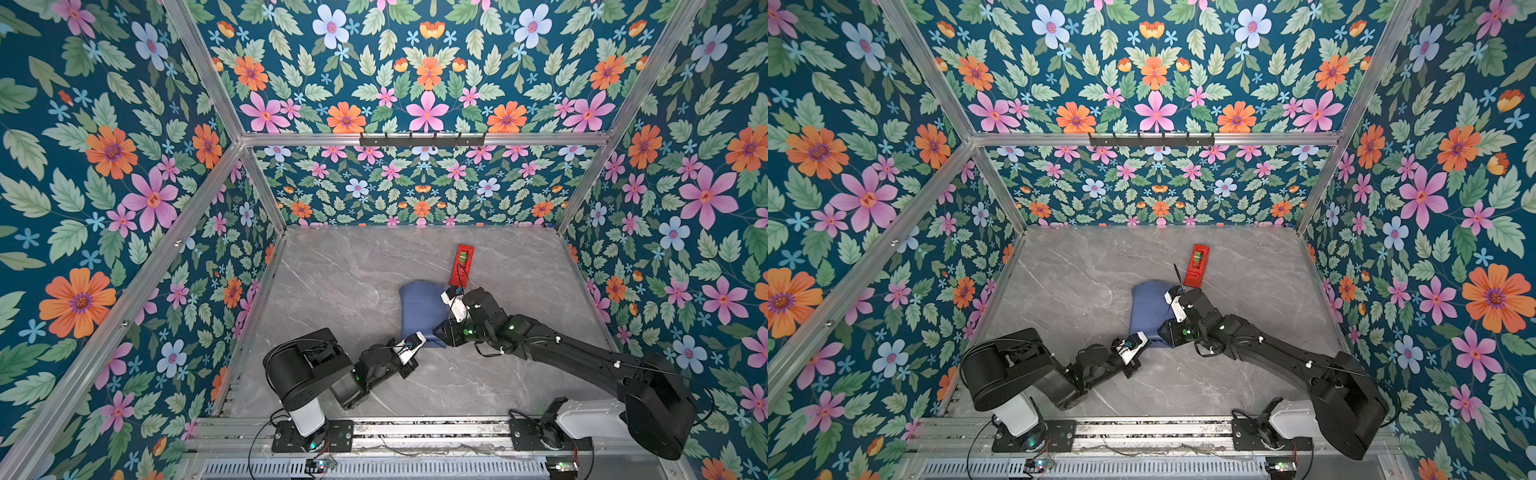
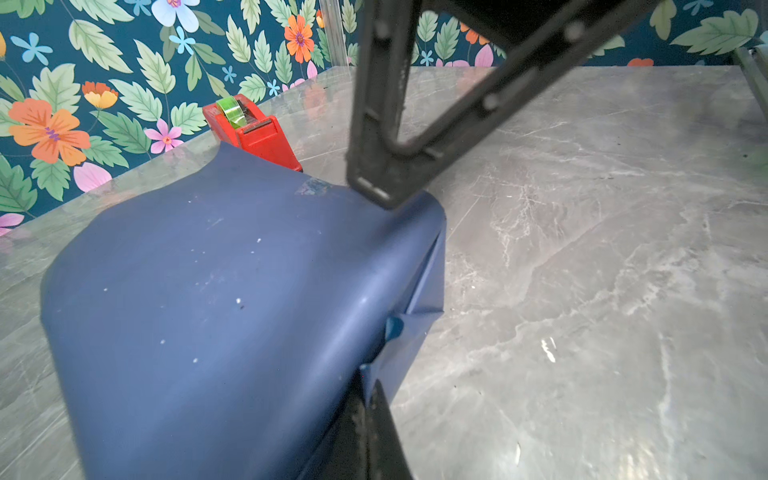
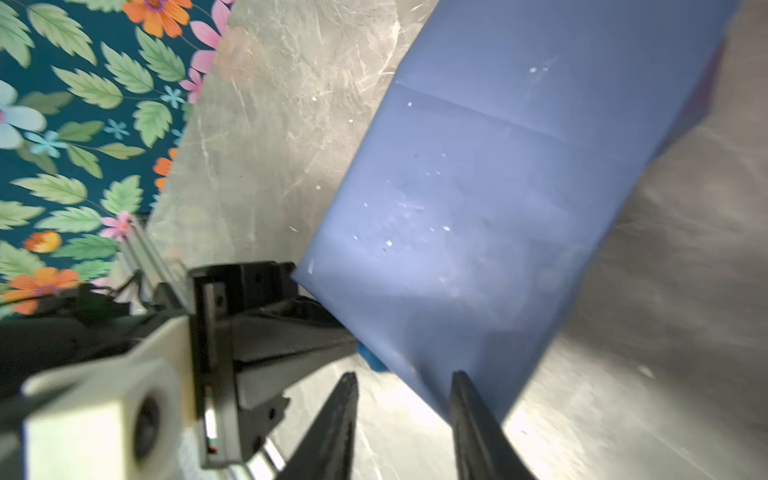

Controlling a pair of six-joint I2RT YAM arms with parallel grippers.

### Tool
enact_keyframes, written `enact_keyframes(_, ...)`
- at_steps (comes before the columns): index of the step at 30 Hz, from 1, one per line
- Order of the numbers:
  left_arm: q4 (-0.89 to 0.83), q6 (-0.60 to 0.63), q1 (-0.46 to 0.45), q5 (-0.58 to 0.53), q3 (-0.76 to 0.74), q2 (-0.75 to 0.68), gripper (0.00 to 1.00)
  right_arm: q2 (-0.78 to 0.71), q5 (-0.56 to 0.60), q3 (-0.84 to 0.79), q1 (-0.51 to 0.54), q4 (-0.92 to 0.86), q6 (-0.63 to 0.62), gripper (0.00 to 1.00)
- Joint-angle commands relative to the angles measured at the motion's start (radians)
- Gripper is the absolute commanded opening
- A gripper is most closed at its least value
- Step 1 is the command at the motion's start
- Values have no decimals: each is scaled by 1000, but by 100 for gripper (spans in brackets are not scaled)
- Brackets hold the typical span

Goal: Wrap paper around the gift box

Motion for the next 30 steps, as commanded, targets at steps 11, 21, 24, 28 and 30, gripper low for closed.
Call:
enact_keyframes(11, 44, -6, 0, 7, -3, 14, 0, 33, 216, -224, 84, 246, -138, 81)
enact_keyframes(21, 30, 1, 0, 11, -1, 9, 0, 181, 231, -286, 113, 526, -169, 83)
enact_keyframes(24, 25, 2, 0, 16, 0, 9, 0, 204, 252, -303, 115, 577, -166, 81)
enact_keyframes(28, 16, 7, 0, 26, 4, 12, 0, 217, 282, -328, 116, 637, -157, 79)
enact_keyframes(30, 14, 9, 0, 29, 4, 12, 0, 223, 291, -336, 116, 668, -145, 77)
